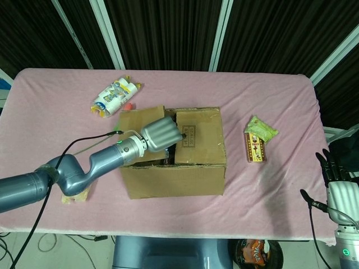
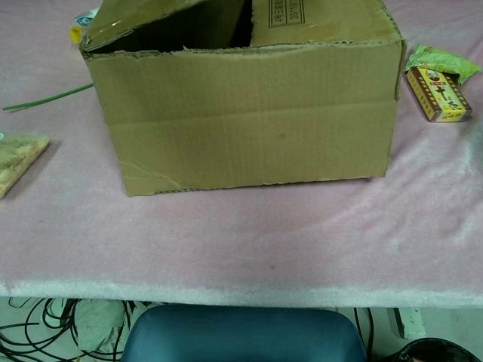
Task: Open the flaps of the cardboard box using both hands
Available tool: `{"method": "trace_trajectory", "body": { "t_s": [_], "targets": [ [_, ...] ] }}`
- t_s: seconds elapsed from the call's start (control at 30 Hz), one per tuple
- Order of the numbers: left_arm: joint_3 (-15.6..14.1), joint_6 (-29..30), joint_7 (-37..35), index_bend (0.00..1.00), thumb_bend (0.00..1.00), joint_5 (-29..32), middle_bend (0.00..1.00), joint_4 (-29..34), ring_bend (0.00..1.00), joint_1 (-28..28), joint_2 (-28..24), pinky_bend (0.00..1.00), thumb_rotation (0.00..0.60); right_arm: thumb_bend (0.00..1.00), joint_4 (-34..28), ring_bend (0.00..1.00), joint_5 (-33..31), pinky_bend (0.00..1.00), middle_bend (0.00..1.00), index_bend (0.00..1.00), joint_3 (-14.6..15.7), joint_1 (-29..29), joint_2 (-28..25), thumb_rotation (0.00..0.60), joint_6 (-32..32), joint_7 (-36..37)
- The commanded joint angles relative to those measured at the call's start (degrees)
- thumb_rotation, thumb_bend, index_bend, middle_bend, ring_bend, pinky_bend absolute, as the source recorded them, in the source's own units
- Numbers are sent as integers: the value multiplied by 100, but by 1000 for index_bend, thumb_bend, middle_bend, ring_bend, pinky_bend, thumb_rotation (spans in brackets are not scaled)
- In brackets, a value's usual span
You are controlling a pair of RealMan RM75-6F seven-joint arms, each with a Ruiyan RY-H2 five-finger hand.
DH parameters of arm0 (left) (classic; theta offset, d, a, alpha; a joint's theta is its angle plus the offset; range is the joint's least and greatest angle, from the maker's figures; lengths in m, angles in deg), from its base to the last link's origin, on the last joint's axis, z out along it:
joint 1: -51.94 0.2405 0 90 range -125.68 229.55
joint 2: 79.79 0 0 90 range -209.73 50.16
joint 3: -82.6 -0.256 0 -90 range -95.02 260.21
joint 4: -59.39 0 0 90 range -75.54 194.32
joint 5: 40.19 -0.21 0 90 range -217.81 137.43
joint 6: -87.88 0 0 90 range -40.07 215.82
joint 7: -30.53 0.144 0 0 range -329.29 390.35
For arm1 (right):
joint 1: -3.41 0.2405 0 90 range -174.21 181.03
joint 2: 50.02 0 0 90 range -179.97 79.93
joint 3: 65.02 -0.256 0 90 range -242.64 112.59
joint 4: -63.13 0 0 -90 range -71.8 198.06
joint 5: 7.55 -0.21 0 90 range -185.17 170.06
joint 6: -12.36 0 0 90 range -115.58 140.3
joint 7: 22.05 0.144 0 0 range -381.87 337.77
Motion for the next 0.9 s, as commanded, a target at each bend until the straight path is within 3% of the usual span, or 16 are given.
{"method": "trace_trajectory", "body": {
  "t_s": [0.03, 0.47, 0.73, 0.9],
  "targets": [
    [-16, 168, -55, 403, 1000, -23, 663, 252, 479, 130, -334, 434, 600, 263, -13, 0, 13, 212, 0, 0, 10, 1, 1, 568, 2, 28],
    [143, 751, -633, 402, 1000, -355, 662, 1079, 479, 648, -1706, 434, 600, 263, 17, 0, 79, 212, 0, 0, 41, 4, 25, 571, 67, 26],
    [7, 634, -1099, 401, 1000, -752, 661, 1584, 479, 968, -2578, 435, 600, 264, 20, 0, 116, 212, 0, 0, 57, 5, 33, 578, 110, 46],
    [-171, 896, -1442, 401, 1000, -1163, 660, 1835, 479, 1429, -3140, 436, 600, 263, 24, 0, 129, 212, 0, 0, 74, -2, 27, 584, 125, 49]
  ]
}}
